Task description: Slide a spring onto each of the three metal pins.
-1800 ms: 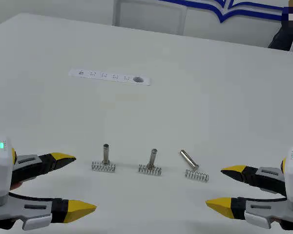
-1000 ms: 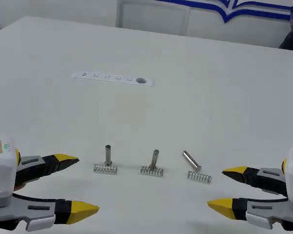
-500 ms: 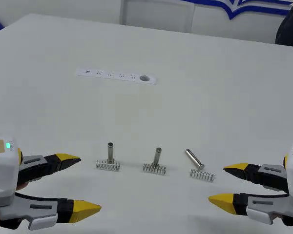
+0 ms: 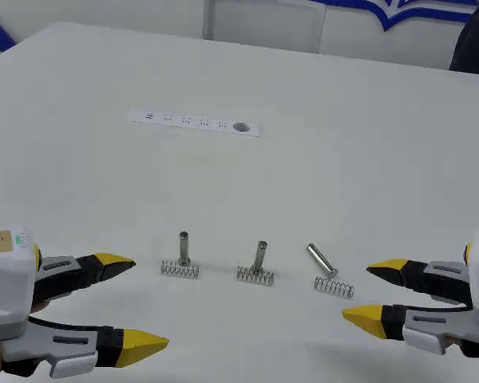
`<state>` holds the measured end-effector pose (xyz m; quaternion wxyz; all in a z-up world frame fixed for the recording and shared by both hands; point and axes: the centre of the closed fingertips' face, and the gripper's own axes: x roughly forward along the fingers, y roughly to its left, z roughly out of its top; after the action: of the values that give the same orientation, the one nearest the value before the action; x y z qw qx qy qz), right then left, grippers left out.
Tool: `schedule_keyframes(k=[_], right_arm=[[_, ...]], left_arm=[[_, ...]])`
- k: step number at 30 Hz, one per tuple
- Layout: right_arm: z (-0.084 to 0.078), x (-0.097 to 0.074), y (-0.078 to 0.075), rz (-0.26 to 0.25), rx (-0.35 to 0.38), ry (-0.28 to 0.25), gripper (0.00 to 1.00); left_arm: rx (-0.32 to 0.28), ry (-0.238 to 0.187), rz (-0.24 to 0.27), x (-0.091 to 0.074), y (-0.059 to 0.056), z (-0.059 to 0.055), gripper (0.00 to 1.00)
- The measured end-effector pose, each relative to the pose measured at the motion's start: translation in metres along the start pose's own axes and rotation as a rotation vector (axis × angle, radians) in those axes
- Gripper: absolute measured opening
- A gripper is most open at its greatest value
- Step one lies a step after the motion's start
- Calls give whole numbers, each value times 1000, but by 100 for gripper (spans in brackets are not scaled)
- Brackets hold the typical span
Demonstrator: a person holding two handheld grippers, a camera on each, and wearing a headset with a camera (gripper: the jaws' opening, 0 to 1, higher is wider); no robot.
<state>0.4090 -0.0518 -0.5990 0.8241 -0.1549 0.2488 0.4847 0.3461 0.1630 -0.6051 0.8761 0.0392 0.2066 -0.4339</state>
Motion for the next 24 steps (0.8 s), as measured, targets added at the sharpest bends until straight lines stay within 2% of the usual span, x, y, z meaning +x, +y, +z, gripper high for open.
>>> schedule_keyframes(k=[10,16,24], right_arm=[[14,11,-8,1,-29,18,46],[20,20,-23,-10,-41,39,46],[28,33,-32,-12,-61,69,45]], left_arm=[[-9,-1,9,-2,0,-2,71],[-13,2,12,-3,1,-4,71],[-16,-1,15,-4,2,-3,71]])
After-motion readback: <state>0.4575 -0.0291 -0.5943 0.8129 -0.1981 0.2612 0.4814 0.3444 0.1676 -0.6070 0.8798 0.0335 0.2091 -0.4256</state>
